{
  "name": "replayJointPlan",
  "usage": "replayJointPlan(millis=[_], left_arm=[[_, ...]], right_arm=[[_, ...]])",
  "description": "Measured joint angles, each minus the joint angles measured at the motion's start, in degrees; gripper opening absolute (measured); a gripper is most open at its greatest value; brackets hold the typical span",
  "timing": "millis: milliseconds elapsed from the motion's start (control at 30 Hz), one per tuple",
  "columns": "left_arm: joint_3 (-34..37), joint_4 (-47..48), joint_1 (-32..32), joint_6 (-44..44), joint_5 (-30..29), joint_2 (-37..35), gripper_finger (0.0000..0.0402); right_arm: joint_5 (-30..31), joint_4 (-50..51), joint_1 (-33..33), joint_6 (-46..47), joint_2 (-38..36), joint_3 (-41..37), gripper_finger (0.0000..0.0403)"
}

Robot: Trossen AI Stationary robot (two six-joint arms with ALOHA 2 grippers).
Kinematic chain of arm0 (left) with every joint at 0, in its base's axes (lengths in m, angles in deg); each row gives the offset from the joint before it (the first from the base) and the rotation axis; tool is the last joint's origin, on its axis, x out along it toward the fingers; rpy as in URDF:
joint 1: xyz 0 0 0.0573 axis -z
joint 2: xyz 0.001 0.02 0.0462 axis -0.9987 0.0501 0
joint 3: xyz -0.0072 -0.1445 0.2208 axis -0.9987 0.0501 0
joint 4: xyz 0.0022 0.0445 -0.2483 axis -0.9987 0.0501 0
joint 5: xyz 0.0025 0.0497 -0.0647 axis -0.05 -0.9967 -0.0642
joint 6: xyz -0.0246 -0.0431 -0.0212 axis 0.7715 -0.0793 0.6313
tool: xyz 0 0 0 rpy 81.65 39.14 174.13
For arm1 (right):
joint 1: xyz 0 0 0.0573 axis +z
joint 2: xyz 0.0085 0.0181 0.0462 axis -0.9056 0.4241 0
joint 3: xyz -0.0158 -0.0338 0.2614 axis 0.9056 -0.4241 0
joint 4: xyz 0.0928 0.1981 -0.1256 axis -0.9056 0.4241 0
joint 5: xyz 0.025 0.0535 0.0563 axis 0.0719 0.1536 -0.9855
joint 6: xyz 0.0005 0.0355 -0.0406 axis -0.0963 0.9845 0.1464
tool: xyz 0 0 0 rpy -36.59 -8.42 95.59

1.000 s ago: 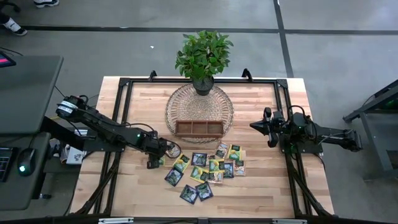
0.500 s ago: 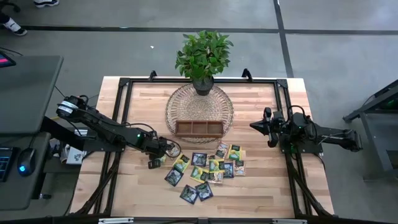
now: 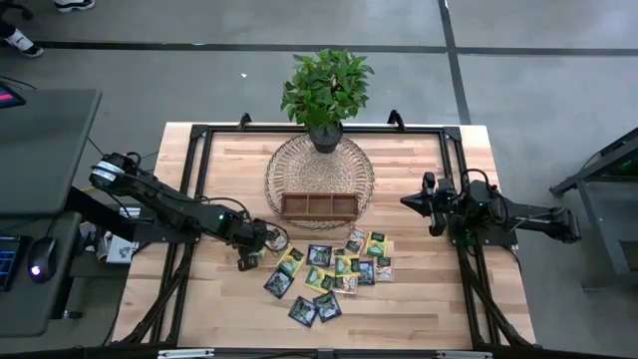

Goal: Pick & Place Tea
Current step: Put the green tea bag into the left section of the wooden organizer

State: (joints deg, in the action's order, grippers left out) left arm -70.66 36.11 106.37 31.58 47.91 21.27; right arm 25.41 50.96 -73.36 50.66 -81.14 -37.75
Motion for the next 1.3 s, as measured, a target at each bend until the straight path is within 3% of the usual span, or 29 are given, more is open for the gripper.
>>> replayJointPlan(millis=[133, 433, 900, 1300], left_arm=[[-0.56, 4.12, 0.09, 1.56, -2.11, -1.33, 0.0001], [-6.68, 13.14, 0.02, 1.13, -12.7, -3.8, 0.0], [-16.44, 14.83, -0.09, -11.03, -42.9, -0.57, 0.0], [-21.86, 5.17, -0.97, -22.44, -49.86, 10.45, 0.0]], right_arm=[[0.0, 0.0, -0.02, 0.0, 0.02, 0.0, 0.0], [0.0, 0.0, -0.01, 0.0, 0.01, 0.0, 0.0], [0.0, 0.0, -0.02, 0.0, 0.0, 0.0, 0.0], [0.0, 0.0, 0.0, 0.0, 0.02, 0.0, 0.0]])
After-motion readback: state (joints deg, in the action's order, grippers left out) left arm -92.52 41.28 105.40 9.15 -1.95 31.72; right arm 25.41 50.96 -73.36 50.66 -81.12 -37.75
